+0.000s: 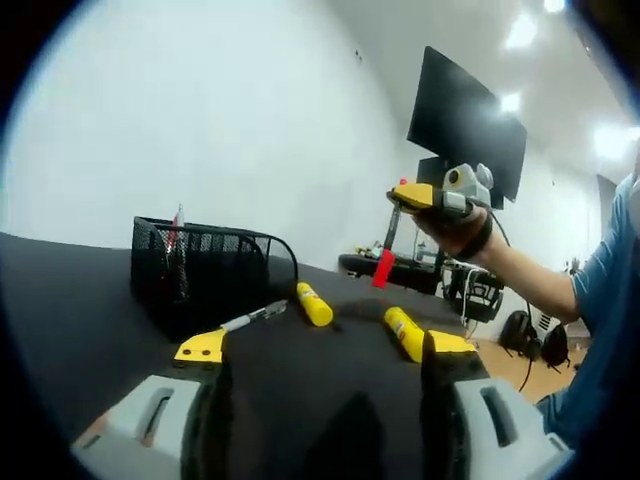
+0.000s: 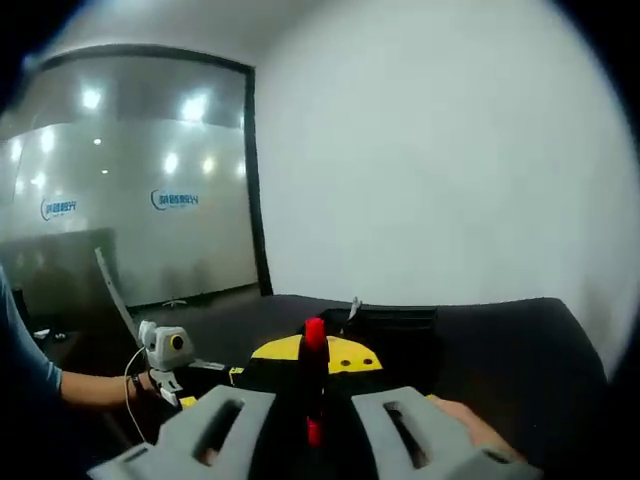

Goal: Pick up pens and glue sticks and place them into the holder.

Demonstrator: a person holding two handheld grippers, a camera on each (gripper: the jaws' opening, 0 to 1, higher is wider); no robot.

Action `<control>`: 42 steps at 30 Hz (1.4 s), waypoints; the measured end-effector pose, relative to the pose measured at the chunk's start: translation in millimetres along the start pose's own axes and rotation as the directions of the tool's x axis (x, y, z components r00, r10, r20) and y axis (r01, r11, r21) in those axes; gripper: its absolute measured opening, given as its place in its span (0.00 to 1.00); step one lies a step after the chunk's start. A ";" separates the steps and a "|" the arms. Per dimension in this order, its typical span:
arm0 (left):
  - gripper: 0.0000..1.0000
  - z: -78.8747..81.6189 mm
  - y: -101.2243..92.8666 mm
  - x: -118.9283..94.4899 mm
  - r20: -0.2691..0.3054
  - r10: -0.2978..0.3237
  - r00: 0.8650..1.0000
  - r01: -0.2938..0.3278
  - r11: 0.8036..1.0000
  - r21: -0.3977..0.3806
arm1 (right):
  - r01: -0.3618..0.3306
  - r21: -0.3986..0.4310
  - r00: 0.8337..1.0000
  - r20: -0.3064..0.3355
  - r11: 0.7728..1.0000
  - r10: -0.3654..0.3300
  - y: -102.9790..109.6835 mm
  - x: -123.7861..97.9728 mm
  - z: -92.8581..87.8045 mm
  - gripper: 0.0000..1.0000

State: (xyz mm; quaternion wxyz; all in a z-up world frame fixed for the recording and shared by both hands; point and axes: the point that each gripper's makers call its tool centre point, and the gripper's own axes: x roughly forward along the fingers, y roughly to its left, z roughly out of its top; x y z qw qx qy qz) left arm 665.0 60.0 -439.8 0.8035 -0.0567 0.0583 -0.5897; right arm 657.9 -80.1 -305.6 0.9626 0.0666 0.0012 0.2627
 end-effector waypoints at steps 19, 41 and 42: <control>0.96 2.0 -9.8 1.6 0.015 -0.037 0.999 0.037 0.999 0.035 | 0.008 -0.046 1.000 0.005 0.999 -0.008 -15.1 32.6 33.9 0.04; 0.95 3.1 -11.2 -0.4 0.022 -0.045 0.999 0.043 0.997 0.059 | -0.020 -0.111 1.000 0.000 0.994 0.020 -13.2 127.4 72.7 0.04; 0.95 2.9 -11.2 -0.2 0.020 -0.047 0.999 0.046 0.997 0.061 | -0.022 -0.122 1.000 -0.010 0.992 0.021 -12.5 131.8 70.4 0.04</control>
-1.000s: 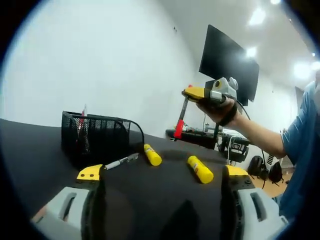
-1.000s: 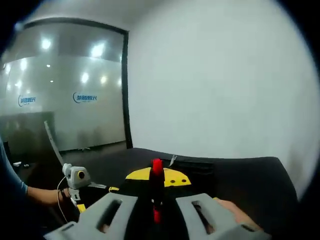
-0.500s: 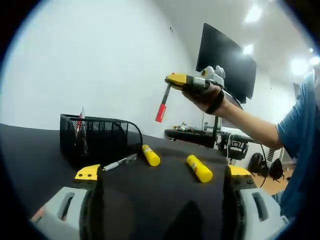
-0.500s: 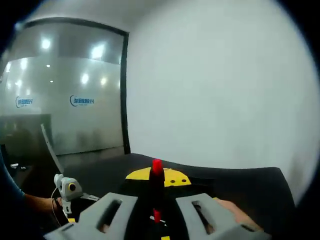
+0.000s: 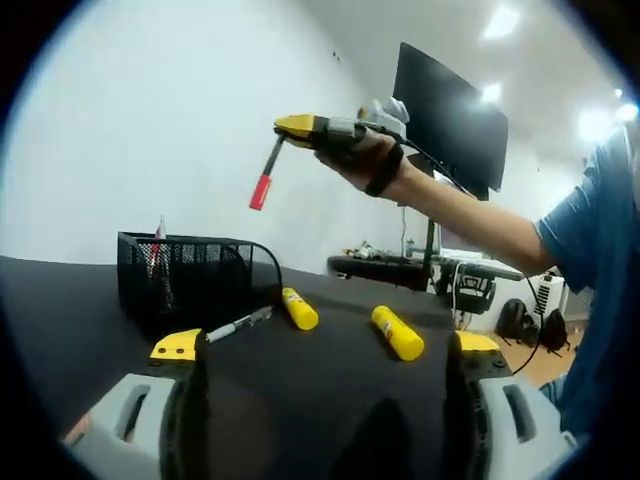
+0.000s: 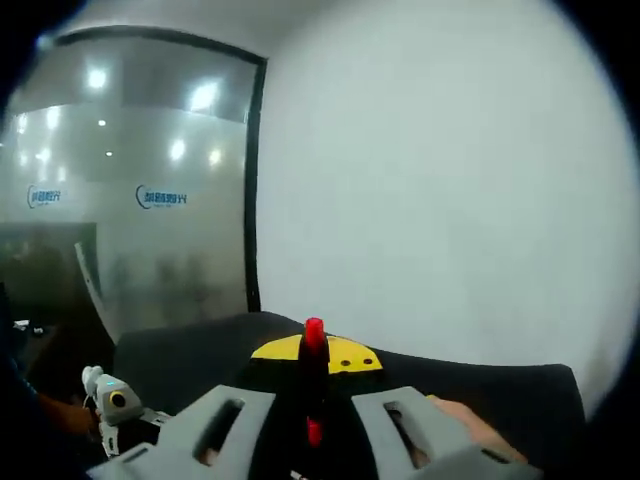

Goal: Pick up pens and glue sticks and place them into the holder.

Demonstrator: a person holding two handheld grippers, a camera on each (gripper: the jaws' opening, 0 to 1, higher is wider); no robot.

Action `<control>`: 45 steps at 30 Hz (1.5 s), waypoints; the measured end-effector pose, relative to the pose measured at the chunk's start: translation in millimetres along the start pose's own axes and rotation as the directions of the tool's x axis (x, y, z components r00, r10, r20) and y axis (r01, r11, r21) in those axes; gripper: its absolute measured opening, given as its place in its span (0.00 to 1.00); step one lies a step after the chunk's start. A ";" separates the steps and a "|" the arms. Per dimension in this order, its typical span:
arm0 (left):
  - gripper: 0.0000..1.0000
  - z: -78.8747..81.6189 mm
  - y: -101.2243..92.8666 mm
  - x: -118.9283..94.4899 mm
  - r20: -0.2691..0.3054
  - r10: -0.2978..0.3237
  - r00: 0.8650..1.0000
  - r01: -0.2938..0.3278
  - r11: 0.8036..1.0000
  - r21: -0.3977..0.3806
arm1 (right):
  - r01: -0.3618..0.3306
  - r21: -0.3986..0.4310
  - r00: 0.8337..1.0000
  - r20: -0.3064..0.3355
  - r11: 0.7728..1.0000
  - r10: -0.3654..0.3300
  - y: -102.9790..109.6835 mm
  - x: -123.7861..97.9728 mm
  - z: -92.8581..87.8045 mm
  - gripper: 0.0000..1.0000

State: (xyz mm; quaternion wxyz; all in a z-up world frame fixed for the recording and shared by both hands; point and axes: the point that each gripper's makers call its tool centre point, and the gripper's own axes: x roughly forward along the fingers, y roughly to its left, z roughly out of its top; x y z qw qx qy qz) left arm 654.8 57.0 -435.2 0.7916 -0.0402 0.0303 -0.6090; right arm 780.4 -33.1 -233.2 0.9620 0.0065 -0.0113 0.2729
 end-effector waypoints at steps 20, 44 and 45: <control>0.94 0.2 -6.8 2.3 0.002 -0.024 1.000 0.024 1.000 0.019 | -0.027 -0.046 0.999 -0.033 0.999 0.026 5.3 73.1 -14.5 0.04; 0.93 -0.3 -9.6 1.0 0.009 -0.032 0.999 0.032 0.999 0.032 | 0.007 -0.078 0.995 -0.096 0.997 -0.015 4.7 113.4 -59.2 0.04; 0.93 -0.4 -9.3 1.0 0.008 -0.031 0.999 0.031 0.999 0.032 | 0.010 -0.077 0.995 -0.100 0.997 -0.018 3.8 114.2 -61.4 0.04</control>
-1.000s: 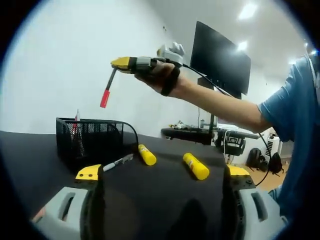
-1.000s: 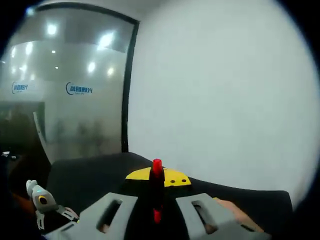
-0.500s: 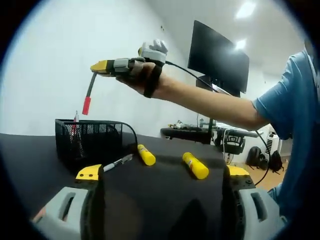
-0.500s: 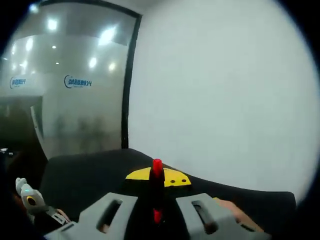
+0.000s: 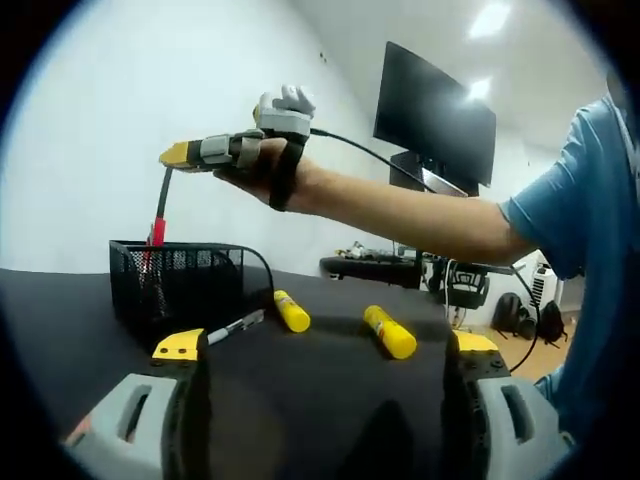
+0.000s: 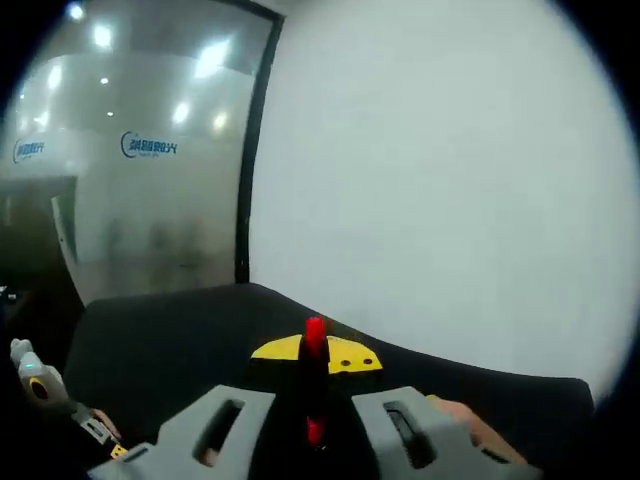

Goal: Pick up pens and glue sticks and place them into the holder.

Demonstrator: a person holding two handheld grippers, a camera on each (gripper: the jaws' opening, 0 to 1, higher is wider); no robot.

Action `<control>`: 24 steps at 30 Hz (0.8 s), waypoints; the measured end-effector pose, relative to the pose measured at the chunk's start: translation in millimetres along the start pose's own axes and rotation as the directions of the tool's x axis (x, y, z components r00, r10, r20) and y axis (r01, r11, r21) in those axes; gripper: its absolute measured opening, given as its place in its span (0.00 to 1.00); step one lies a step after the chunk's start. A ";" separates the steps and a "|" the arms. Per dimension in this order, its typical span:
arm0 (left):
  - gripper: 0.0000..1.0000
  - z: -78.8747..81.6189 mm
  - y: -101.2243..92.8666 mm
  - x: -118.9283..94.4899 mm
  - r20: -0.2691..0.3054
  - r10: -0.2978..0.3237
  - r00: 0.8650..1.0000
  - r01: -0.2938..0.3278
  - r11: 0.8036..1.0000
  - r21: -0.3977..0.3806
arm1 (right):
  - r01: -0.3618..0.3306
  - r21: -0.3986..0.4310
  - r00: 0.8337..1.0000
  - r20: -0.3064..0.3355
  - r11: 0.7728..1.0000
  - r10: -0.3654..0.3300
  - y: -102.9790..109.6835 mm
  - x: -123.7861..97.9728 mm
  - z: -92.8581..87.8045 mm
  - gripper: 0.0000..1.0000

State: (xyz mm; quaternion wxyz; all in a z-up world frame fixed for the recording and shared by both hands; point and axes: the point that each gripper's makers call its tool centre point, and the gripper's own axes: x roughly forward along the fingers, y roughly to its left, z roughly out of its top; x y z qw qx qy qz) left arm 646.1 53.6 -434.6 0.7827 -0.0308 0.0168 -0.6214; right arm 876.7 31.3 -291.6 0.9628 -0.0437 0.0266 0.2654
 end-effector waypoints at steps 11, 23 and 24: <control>0.93 0.2 0.7 -0.3 -0.001 0.000 1.000 0.000 1.000 0.004 | 0.025 0.046 0.999 -0.048 0.999 -0.023 -6.1 9.1 -16.9 0.04; 0.92 1.0 2.5 -0.8 0.000 0.002 1.000 -0.002 1.000 0.001 | 0.053 0.079 0.995 -0.091 0.995 -0.046 -11.4 13.4 -28.9 0.05; 0.92 1.1 2.4 -0.8 0.001 0.001 1.000 -0.001 1.000 0.000 | 0.053 0.082 0.995 -0.086 0.995 -0.046 -11.8 13.0 -27.6 0.05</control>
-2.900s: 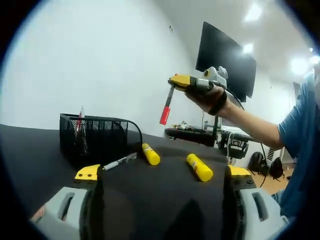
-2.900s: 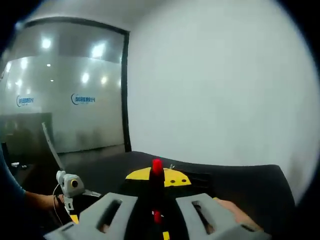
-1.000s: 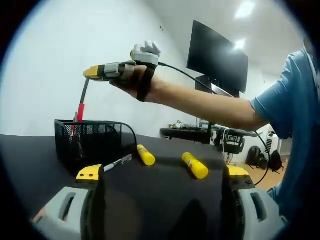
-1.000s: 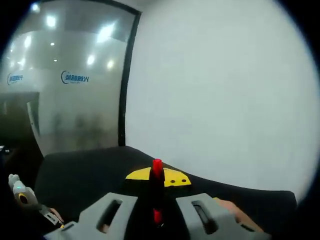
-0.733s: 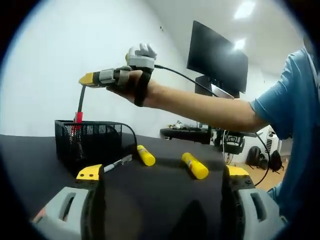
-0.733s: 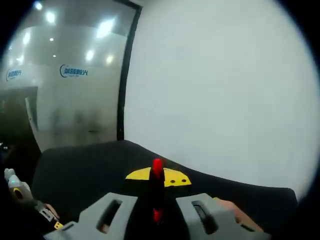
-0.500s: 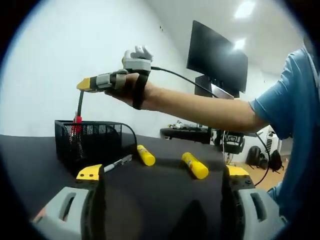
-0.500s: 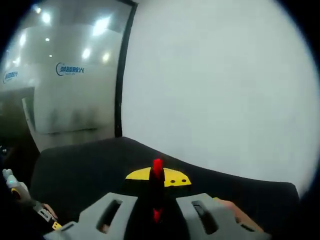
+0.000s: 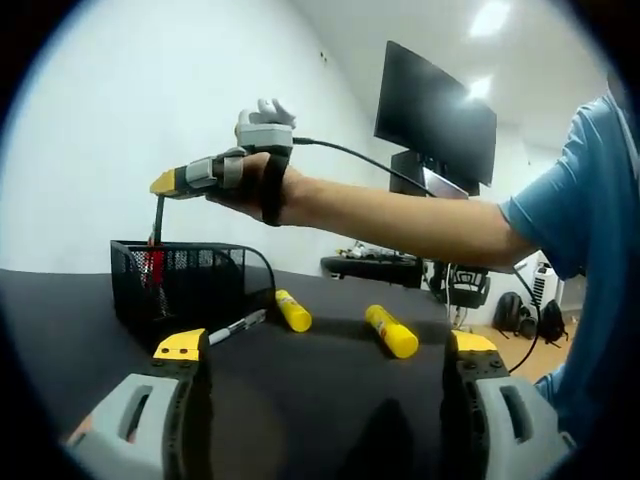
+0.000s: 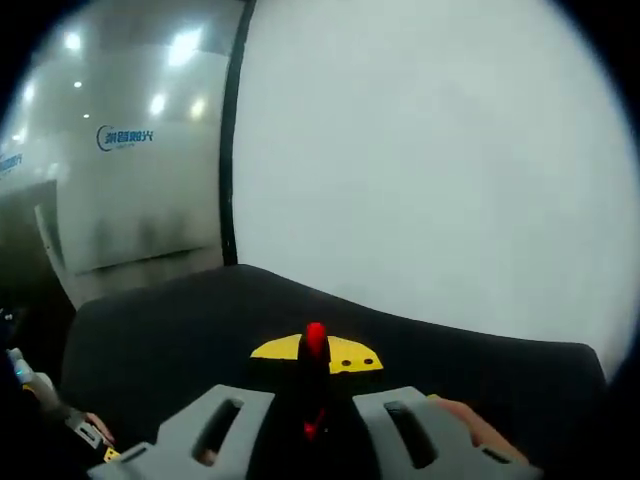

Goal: Pick up pens and glue sticks and place them into the holder.

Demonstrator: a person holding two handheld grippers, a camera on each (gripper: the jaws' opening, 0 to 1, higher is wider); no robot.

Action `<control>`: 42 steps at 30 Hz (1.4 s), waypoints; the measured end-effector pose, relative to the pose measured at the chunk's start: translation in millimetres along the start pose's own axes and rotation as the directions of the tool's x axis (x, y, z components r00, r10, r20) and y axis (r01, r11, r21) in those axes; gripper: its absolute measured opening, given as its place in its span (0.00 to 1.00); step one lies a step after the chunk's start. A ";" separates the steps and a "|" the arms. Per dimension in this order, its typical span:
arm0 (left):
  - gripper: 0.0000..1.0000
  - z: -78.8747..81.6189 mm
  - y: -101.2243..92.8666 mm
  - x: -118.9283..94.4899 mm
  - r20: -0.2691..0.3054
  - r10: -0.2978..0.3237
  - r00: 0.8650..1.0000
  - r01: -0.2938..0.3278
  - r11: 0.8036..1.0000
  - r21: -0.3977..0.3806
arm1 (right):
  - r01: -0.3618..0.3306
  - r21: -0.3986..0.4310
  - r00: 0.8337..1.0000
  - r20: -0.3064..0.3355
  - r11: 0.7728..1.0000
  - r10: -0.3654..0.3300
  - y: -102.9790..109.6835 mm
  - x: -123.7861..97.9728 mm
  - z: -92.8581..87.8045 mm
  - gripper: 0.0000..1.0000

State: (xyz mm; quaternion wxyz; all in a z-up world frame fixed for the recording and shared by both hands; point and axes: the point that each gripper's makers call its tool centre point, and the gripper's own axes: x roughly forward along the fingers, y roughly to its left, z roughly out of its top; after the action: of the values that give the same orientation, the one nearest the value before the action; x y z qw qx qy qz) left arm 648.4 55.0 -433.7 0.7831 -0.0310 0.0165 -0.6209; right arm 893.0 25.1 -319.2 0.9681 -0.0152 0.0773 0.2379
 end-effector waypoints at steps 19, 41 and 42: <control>0.92 -1.2 2.8 -0.7 -0.006 0.012 1.000 -0.012 1.000 0.000 | 0.027 -0.051 0.999 0.035 0.998 -0.026 -6.7 -42.6 10.8 0.05; 0.88 -5.5 5.0 -0.5 -0.024 0.026 0.999 -0.026 1.000 -0.008 | -0.191 -0.196 0.981 -0.079 0.962 0.179 5.2 -146.7 -23.0 0.14; 0.88 -5.7 5.0 -0.5 -0.025 0.027 0.999 -0.027 1.000 -0.007 | -0.190 -0.191 0.981 -0.086 0.963 0.176 2.6 -149.4 -27.7 0.14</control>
State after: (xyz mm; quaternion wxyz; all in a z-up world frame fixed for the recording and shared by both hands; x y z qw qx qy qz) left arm 652.8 56.4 -439.8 0.7909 -0.0261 0.0287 -0.6107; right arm 757.2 -42.9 -323.1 0.9325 -0.1123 0.0872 0.3321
